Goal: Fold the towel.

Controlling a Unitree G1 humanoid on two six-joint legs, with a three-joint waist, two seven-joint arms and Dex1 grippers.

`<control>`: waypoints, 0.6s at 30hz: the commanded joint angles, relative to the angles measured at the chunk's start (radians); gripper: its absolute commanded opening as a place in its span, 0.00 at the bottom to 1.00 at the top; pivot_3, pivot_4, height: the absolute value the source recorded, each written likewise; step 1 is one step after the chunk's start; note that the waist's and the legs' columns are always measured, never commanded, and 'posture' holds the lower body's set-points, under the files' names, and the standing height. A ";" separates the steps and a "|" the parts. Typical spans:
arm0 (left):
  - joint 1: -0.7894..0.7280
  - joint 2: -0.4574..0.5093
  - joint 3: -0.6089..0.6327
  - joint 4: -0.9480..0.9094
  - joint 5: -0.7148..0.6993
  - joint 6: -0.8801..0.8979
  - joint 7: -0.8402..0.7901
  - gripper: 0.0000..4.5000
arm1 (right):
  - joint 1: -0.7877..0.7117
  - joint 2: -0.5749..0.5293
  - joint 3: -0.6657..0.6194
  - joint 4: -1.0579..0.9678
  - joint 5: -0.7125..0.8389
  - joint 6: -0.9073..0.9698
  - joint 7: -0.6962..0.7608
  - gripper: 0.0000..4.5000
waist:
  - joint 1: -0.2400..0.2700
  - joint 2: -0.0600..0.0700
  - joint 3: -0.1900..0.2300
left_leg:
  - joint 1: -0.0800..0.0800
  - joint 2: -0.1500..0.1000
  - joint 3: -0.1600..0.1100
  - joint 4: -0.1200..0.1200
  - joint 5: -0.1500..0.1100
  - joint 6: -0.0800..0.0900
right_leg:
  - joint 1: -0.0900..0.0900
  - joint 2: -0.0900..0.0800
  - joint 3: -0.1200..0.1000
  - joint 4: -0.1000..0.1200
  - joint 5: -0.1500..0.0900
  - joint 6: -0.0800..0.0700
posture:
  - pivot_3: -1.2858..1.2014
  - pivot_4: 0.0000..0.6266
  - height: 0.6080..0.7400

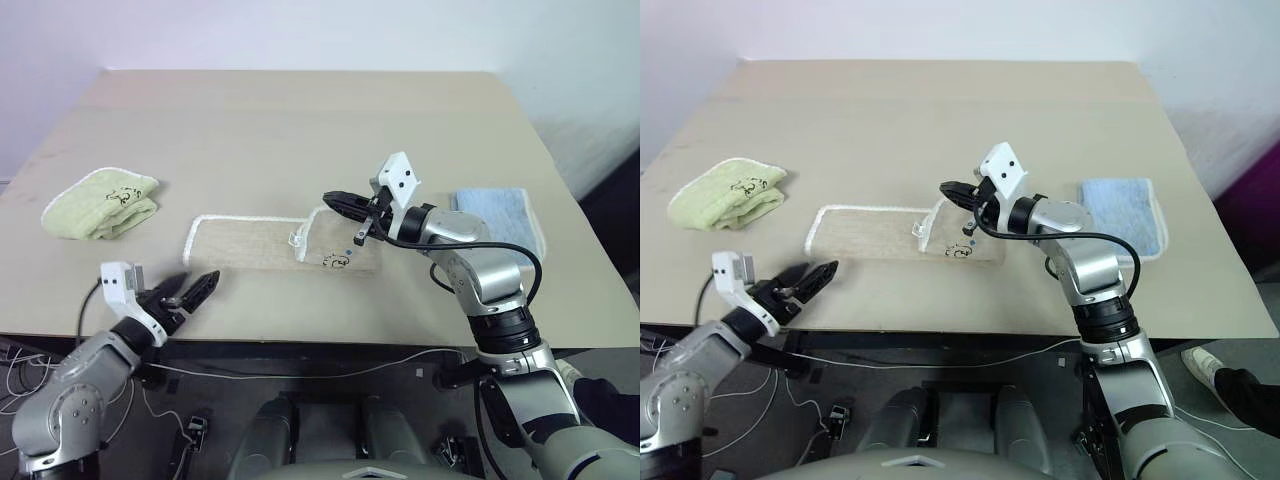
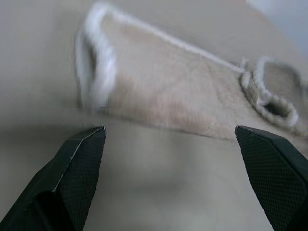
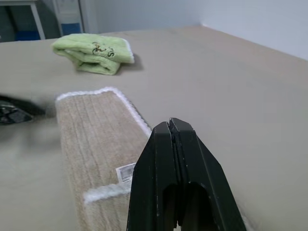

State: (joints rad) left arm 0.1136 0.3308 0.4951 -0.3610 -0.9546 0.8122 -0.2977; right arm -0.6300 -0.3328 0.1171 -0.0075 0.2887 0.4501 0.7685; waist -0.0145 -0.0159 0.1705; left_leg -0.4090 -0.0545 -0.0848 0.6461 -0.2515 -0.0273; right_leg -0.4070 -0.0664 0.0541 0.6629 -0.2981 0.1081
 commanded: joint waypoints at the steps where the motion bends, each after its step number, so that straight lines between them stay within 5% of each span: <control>1: -0.012 -0.064 0.052 -0.060 -0.156 0.044 0.188 1.00 | -0.022 0.008 0.001 -0.006 0.011 -0.018 0.014 0.00 | 0.000 0.000 0.000 | 0.000 0.000 0.000 0.000 0.000 0.000 | 0.000 0.000 0.000 0.000 0.000 0.000 | 0.52 0.24 1.00; 6: -0.065 -0.151 0.073 -0.008 -0.324 0.032 0.395 1.00 | -0.022 0.019 0.008 -0.004 0.010 -0.019 0.020 0.00 | 0.003 0.000 0.000 | 0.000 0.000 0.000 0.000 0.000 0.000 | 0.000 0.000 0.000 0.000 0.000 0.000 | 0.52 0.24 1.00; 18: -0.248 -0.189 0.047 0.184 -0.379 -0.039 0.562 0.96 | 0.024 -0.004 -0.014 -0.081 0.016 0.006 -0.011 0.00 | 0.008 0.000 0.000 | 0.001 -0.001 0.000 0.001 0.000 -0.001 | 0.002 0.001 -0.001 0.000 0.000 0.000 | 0.52 0.24 1.00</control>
State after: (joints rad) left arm -0.1212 0.1395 0.5601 -0.2260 -1.3340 0.7790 0.2508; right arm -0.6128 -0.3292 0.1289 -0.0342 0.2896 0.4544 0.7697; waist -0.0069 -0.0155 0.1701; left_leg -0.4080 -0.0559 -0.0851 0.6471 -0.2511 -0.0279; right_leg -0.4045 -0.0653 0.0528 0.6627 -0.2980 0.1081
